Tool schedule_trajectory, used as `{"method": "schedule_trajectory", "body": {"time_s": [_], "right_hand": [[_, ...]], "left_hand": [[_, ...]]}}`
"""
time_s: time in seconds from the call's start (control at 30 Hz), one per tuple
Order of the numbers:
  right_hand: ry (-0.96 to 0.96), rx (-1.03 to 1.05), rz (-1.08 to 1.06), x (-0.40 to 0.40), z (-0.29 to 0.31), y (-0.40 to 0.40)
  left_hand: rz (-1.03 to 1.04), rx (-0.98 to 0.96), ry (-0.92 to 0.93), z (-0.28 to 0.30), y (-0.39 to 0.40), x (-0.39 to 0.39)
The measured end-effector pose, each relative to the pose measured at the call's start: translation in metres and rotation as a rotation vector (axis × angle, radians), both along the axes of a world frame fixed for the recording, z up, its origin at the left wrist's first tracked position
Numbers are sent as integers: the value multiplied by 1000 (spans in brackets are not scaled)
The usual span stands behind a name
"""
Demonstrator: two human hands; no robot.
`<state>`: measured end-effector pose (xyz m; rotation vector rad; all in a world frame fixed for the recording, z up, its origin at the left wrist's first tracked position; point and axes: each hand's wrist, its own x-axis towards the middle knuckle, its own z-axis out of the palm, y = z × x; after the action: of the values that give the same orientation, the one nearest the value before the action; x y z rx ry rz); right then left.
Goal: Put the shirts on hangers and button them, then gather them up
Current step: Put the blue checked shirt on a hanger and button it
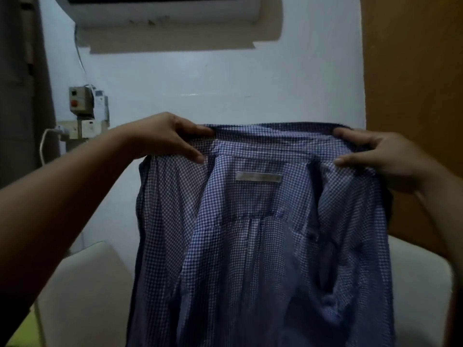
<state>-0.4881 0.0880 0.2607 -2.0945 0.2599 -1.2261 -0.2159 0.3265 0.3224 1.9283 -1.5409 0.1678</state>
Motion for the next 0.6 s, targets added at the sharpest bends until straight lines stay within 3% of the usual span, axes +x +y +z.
{"method": "schedule_trajectory", "body": {"time_s": [0.17, 0.27, 0.4, 0.6], "right_hand": [[-13, 20, -20, -4, 9, -4], [92, 72, -44, 16, -12, -20], [266, 208, -62, 62, -77, -56], [481, 376, -71, 129, -208, -111]], "left_hand": [[-19, -22, -9, -5, -9, -2], [21, 42, -2, -30, -30, 18], [105, 249, -28, -97, -75, 59], [117, 532, 59, -242, -144, 122]]}}
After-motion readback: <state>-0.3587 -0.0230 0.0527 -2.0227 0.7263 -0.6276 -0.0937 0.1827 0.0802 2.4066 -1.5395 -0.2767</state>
